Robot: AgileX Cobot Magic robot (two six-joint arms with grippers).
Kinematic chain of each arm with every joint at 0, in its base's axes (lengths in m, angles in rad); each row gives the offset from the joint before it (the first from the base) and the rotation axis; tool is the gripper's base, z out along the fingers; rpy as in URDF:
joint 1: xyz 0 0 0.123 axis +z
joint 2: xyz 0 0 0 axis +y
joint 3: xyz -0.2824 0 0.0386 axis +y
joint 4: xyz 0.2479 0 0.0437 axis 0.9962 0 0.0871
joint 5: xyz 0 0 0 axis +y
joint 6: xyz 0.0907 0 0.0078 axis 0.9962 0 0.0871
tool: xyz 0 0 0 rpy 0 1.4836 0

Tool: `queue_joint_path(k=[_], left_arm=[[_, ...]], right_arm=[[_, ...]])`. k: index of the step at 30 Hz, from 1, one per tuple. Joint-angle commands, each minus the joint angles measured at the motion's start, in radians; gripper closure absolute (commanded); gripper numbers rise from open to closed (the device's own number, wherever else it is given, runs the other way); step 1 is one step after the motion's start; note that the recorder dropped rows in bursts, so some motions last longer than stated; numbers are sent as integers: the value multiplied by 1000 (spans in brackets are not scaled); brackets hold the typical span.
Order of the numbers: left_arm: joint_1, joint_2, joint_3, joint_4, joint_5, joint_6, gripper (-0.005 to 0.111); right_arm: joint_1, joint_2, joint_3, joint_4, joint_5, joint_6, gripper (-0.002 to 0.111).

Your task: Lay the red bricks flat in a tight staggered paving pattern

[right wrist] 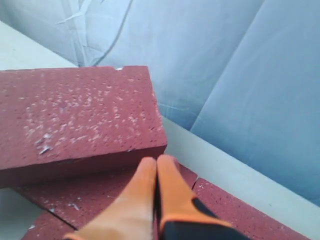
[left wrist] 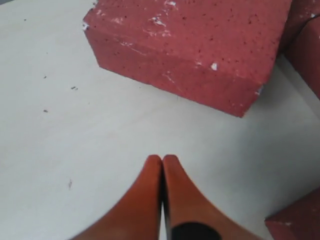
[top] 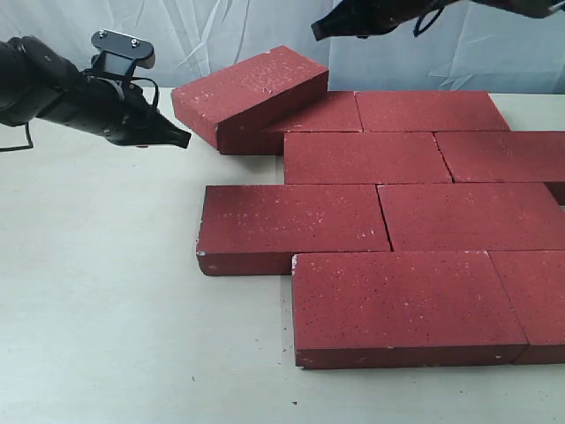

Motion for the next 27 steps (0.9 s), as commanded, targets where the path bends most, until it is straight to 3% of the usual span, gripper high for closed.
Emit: queue_joint_path(k=[1, 7, 12, 27], left_arm=[[1, 64, -101, -9, 73, -3, 107], [1, 104, -162, -9, 115, -6, 107], [1, 106, -162, 7, 117, -6, 107], [-1, 162, -212, -12, 149, -6, 107]], right_arm=[[-30, 187, -292, 14, 214, 13, 109], [-41, 378, -551, -26, 223, 71, 109], [-41, 482, -658, -60, 217, 85, 109], [-41, 536, -680, -50, 224, 97, 109]])
